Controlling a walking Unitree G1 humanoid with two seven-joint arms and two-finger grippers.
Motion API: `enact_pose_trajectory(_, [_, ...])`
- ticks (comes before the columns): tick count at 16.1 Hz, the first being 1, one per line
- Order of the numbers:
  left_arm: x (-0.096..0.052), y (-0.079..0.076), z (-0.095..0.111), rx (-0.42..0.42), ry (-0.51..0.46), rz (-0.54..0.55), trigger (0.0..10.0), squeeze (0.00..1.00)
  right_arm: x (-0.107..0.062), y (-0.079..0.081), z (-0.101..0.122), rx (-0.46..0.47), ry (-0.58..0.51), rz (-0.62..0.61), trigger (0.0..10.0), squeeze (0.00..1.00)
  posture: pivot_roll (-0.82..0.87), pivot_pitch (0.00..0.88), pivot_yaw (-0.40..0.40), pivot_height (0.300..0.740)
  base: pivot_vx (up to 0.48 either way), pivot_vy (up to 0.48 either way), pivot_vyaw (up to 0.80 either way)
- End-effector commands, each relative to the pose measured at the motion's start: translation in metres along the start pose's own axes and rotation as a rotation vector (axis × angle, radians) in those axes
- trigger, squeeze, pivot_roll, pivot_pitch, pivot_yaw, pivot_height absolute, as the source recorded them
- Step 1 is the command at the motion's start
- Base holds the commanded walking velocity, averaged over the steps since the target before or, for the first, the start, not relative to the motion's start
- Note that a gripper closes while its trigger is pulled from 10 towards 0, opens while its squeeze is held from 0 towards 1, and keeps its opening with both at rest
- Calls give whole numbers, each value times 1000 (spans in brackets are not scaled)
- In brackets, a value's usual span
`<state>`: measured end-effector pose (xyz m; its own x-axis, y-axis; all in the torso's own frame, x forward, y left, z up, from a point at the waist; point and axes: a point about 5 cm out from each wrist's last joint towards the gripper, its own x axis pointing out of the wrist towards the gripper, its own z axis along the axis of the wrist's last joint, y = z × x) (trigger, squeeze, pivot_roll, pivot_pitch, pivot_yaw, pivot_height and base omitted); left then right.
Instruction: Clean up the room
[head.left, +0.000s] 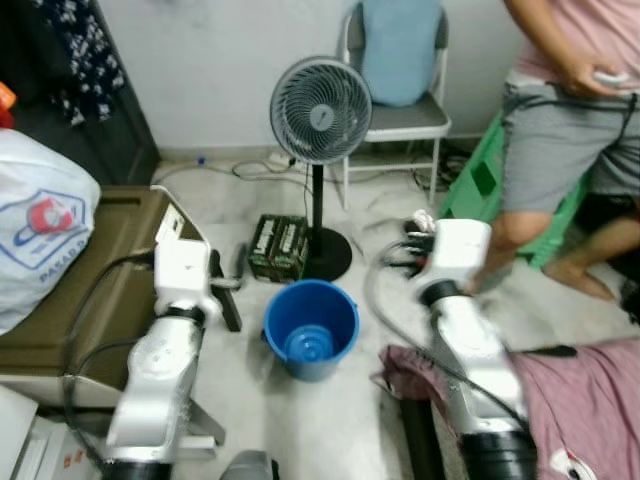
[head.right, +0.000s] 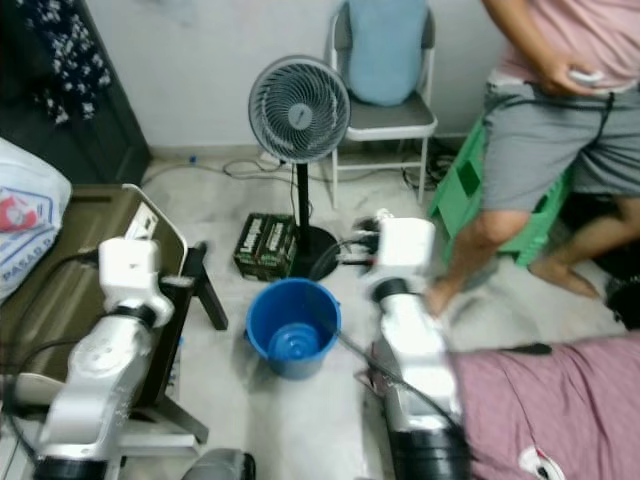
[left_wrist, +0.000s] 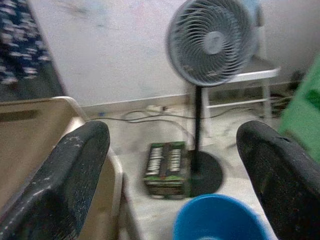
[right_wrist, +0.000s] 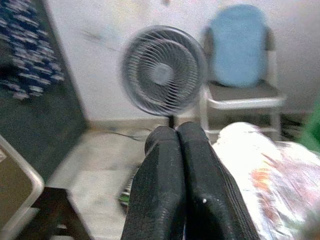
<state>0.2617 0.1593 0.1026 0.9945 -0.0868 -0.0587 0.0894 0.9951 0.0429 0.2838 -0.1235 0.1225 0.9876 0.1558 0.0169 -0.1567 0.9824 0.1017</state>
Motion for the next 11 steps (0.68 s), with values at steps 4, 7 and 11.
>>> enact_pose_trajectory(4, [1, -6, 3, -3, -21, -25, 10000, 0, -1, -8, 2, -14, -7, -21, 10000, 0, 7, 0, 6, 740, 0, 0, 548])
enact_pose_trajectory(7, [0, -6, 4, -12, -23, -36, 10000, 0, -1, -8, 1, -18, -6, -24, 10000, 0, 7, 0, 7, 740, 0, 0, 0])
enact_pose_trajectory(11, [0, -8, 5, -22, -26, -58, 10000, 0, -1, -8, 0, -15, -4, -29, 10000, 0, 8, 0, 9, 740, 0, 0, 0])
